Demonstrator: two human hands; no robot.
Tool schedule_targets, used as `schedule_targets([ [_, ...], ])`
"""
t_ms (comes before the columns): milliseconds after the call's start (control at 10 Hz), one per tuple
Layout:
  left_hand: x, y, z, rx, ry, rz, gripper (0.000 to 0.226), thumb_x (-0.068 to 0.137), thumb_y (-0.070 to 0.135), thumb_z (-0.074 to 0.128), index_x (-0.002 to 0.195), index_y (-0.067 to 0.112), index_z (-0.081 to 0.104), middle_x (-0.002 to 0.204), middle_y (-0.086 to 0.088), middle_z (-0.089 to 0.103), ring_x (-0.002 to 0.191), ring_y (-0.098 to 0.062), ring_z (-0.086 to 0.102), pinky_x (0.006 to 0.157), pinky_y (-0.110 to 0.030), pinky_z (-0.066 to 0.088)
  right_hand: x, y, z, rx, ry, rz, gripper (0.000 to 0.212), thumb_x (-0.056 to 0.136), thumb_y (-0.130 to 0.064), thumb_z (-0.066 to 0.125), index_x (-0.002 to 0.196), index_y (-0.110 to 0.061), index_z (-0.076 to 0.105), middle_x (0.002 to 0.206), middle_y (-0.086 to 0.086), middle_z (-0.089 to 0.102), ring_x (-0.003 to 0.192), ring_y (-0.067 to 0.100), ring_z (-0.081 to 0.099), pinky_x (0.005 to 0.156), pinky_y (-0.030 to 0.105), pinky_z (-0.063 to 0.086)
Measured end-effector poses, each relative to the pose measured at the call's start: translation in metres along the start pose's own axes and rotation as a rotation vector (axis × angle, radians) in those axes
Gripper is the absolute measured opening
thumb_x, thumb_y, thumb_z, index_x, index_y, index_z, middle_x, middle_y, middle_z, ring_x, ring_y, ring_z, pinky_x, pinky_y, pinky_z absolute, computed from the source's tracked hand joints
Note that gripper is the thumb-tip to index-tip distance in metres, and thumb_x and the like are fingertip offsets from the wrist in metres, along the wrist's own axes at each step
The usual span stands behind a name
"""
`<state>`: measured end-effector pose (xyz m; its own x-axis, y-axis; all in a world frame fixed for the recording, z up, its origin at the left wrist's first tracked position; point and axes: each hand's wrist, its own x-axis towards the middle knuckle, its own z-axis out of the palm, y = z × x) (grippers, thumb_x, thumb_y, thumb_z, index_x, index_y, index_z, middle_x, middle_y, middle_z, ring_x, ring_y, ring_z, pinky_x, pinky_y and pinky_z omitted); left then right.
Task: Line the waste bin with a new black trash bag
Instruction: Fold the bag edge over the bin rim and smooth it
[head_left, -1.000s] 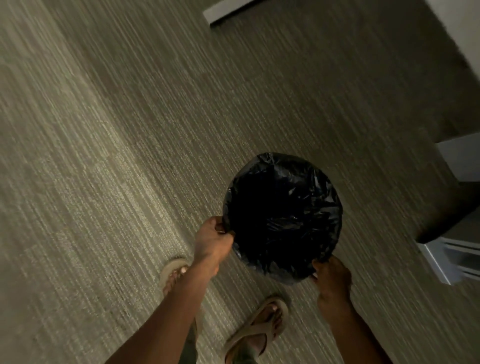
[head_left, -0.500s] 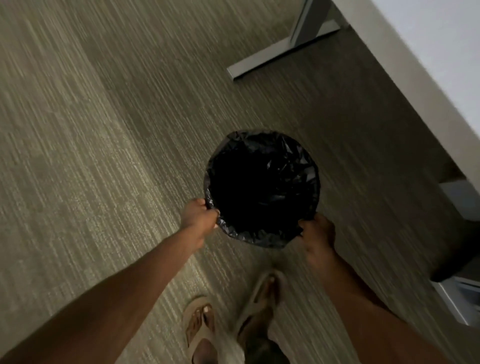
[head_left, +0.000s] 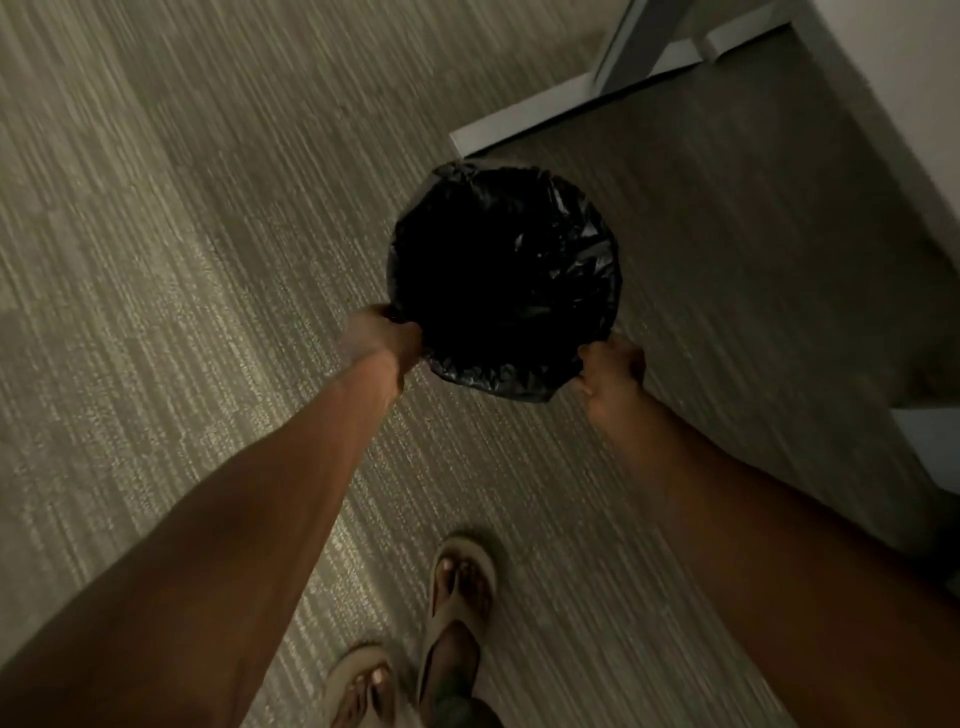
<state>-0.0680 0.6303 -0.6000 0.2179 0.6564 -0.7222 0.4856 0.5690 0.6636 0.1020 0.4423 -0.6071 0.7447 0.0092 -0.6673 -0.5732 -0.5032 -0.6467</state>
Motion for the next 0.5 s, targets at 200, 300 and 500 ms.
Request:
schedule_targets([
  [200, 0.002, -0.003, 0.007, 0.111, -0.003, 0.04, 0.035, 0.078, 0.014, 0.076, 0.113, 0.014, 0.074, 0.098, -0.003, 0.078, 0.091, -0.021, 0.074, 0.063, -0.02, 0.055, 0.012, 0.002, 0.007, -0.007, -0.014, -0.013, 0.034, 0.092, -0.001, 0.053, 0.12, -0.009, 0.072, 0.112, 0.015, 0.074, 0.09, 0.028, 0.071, 0.063, 0.031, 0.056],
  [300, 0.0, -0.003, 0.004, 0.118, -0.038, 0.067, 0.031, 0.082, 0.015, 0.075, 0.113, 0.015, 0.073, 0.099, -0.001, 0.078, 0.097, -0.023, 0.074, 0.072, -0.023, 0.056, 0.006, 0.002, 0.003, 0.019, -0.051, -0.02, 0.033, 0.096, -0.008, 0.057, 0.126, -0.014, 0.07, 0.119, 0.011, 0.073, 0.104, 0.03, 0.071, 0.086, 0.045, 0.062],
  [500, -0.035, -0.004, 0.001, 0.483, 0.127, 0.153, 0.08, 0.097, 0.051, 0.059, 0.158, 0.007, 0.031, 0.158, -0.022, 0.039, 0.144, -0.041, 0.041, 0.114, -0.048, 0.04, -0.027, 0.01, -0.007, -0.265, 0.136, -0.15, 0.075, 0.1, -0.066, 0.042, 0.154, -0.013, 0.046, 0.15, 0.018, 0.054, 0.131, 0.037, 0.057, 0.092, 0.037, 0.046],
])
